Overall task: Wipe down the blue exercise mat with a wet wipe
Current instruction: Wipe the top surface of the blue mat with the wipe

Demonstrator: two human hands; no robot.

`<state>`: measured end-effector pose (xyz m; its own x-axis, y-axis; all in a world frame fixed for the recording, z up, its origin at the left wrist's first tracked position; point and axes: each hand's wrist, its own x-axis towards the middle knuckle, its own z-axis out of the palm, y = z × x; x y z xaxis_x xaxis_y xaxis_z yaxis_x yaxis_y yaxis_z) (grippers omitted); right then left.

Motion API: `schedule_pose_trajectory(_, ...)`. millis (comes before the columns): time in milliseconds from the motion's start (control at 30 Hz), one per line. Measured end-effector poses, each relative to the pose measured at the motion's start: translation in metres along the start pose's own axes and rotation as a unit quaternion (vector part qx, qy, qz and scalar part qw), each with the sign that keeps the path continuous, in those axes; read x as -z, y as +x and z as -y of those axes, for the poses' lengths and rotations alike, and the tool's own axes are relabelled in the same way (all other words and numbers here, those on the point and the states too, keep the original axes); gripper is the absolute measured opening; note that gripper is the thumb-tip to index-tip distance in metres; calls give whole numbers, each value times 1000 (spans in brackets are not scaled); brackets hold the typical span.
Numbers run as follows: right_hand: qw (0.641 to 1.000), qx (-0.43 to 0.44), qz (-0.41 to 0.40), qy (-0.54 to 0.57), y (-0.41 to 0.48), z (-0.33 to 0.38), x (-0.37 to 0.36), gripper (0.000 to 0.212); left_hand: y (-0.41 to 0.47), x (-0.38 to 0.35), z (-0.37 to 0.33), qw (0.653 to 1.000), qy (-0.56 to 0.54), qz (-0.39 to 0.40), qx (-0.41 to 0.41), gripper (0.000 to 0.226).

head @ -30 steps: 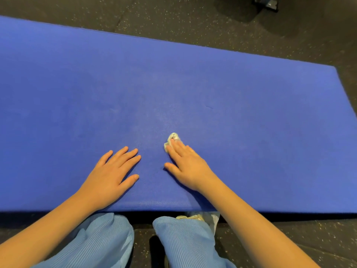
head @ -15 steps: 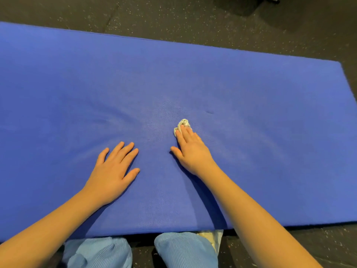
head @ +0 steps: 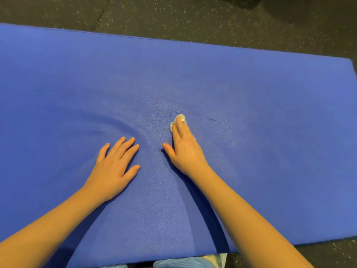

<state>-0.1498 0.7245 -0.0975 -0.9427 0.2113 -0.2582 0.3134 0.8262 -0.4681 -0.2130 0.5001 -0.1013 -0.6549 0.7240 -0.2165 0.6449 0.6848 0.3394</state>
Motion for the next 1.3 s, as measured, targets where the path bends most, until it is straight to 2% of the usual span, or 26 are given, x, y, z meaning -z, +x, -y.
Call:
schedule_pose_trajectory(133, 997, 57, 13, -48, 10, -8, -1, 77, 24, 7, 7, 1000, 5, 2, 20, 78)
schedule_pose_trajectory(267, 999, -22, -21, -34, 39, -12, 6, 80, 35, 9, 15, 1000, 22, 2, 20, 78)
schedule_pose_trajectory(433, 999, 16, -4, -50, 48, -4, 8, 79, 40, 11, 20, 999, 36, -1, 4, 73)
schedule_pose_trajectory(600, 997, -53, -35, -45, 83, -15, 21, 76, 56, 16, 28, 999, 36, -9, 17, 75)
schedule_pose_trajectory(800, 993, 61, -15, -101, 97, -20, 19, 76, 57, 9, 27, 997, 80, -15, 14, 65)
schedule_pose_trajectory(967, 995, -14, -57, -85, 129, -27, 30, 73, 57, 8, 29, 994, 104, -16, 2, 64)
schedule_pose_trajectory(1100, 989, 97, 7, -111, 121, -15, 20, 78, 63, 13, 35, 994, 111, -12, -10, 67)
schedule_pose_trajectory(1167, 983, 121, 0, -140, 127, -25, 26, 76, 67, 14, 38, 994, 110, -8, -11, 67)
schedule_pose_trajectory(1300, 991, -1, -44, -128, 163, -23, 38, 72, 78, 18, 48, 994, 108, -12, 5, 67)
